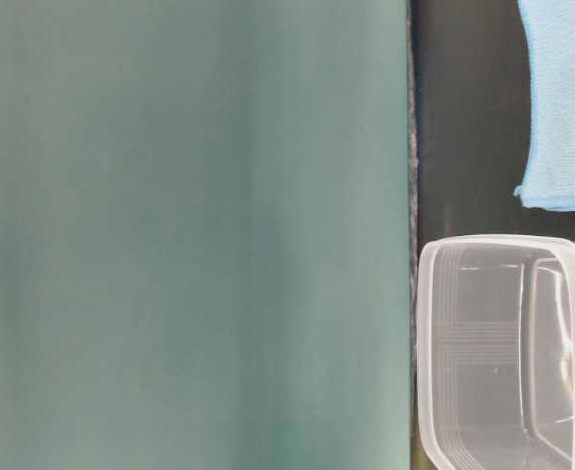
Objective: Place the blue towel into the container with the left arm.
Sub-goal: 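Move the left gripper over the container toward the blue towel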
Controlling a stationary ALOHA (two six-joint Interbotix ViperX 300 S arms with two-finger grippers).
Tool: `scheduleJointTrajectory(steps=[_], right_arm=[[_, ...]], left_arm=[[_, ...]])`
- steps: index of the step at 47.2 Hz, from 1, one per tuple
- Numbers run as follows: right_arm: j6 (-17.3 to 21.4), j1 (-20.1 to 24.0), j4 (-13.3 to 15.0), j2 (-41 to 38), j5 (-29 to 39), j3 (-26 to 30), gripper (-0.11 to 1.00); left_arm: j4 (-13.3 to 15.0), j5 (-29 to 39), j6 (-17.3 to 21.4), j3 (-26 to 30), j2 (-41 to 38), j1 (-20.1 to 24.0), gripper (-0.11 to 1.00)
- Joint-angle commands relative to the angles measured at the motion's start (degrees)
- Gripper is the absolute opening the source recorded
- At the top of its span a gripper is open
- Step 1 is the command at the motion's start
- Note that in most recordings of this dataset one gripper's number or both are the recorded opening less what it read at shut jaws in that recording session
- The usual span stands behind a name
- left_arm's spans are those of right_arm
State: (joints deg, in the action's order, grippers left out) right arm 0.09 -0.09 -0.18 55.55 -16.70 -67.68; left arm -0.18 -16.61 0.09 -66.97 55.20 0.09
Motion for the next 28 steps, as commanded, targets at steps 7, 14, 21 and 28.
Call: scheduleJointTrajectory(steps=[7, 14, 21, 28], right_arm=[[0.44, -0.53, -0.62, 0.88, 0.00, 0.88, 0.00], [0.70, -2.72, -0.70, 1.76, 1.49, 0.53, 0.00], [1.76, -4.57, -0.70, 2.55, 5.01, 0.00, 0.00], [2.99, -5.80, -0.79, 3.87, 8.35, -0.79, 0.01]], left_arm=[[-2.29, 3.43, -2.81, 6.86, -3.96, 2.29, 0.00], [-2.29, 9.05, -3.16, 12.83, -8.88, 2.46, 0.00], [-2.37, 18.11, -2.37, 20.21, -15.91, 2.72, 0.00], [-2.37, 26.10, -2.37, 27.16, -23.47, 2.72, 0.00]])
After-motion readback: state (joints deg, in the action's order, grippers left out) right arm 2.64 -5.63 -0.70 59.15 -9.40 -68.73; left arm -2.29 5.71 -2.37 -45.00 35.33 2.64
